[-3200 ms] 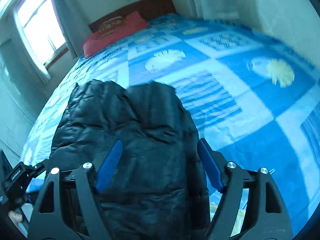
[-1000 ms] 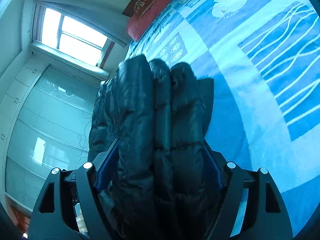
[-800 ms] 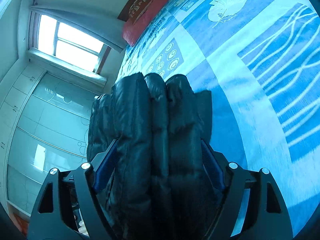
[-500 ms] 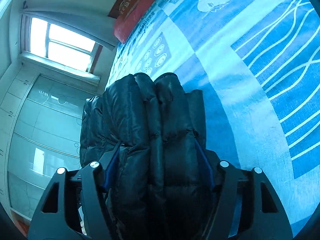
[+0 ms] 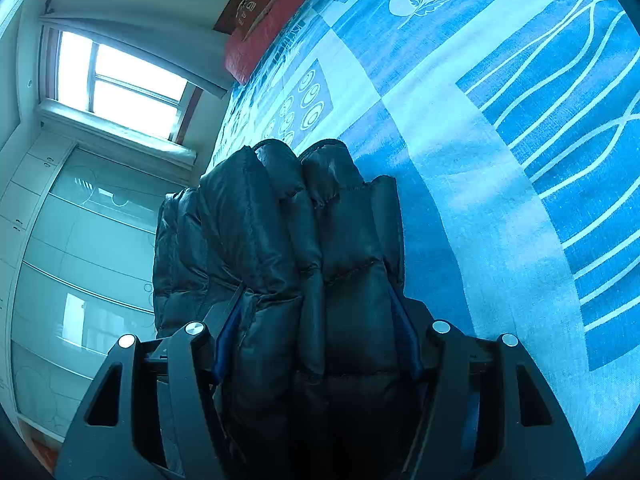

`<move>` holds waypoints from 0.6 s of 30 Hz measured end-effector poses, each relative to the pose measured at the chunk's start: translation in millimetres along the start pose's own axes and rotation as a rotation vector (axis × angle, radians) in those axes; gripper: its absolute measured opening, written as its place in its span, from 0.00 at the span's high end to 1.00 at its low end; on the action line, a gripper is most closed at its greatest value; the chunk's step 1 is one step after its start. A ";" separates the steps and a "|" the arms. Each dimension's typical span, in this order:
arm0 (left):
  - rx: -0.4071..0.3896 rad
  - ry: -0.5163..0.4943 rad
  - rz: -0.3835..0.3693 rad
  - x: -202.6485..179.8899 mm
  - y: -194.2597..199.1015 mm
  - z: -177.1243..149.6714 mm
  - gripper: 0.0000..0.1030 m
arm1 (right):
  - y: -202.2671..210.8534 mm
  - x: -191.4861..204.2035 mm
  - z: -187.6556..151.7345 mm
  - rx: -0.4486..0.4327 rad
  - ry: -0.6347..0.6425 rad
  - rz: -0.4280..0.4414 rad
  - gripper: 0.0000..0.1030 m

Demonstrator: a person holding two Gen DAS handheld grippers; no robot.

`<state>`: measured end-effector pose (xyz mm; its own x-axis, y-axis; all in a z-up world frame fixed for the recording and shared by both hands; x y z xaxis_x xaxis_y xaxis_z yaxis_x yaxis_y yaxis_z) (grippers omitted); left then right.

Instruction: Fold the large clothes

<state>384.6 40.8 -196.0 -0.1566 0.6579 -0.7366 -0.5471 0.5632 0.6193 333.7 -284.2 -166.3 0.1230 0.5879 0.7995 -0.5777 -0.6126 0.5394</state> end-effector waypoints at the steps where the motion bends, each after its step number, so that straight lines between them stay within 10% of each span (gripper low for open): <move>1: 0.000 -0.001 0.000 -0.2 0.2 -0.3 0.18 | 0.1 0.7 -0.5 -0.001 0.001 0.000 0.41; 18: 0.029 0.016 -0.036 4.0 10.2 8.5 0.17 | 36.0 -12.7 -13.5 -0.047 -0.058 0.047 0.28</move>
<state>385.4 53.4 -190.3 -0.1507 0.6288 -0.7629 -0.5284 0.6010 0.5997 300.5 -306.6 -160.7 0.1406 0.5268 0.8383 -0.6209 -0.6125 0.4891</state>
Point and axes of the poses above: each gripper's, at about its wrist camera, not at the fingertips, and y roughly against the way its jaws point, x to its left, z to its top, the point moved 3 cm from there along -y, roughly the way its jaws point, and after that the axes turned 2 degrees about -y, right-handed, at the moved point
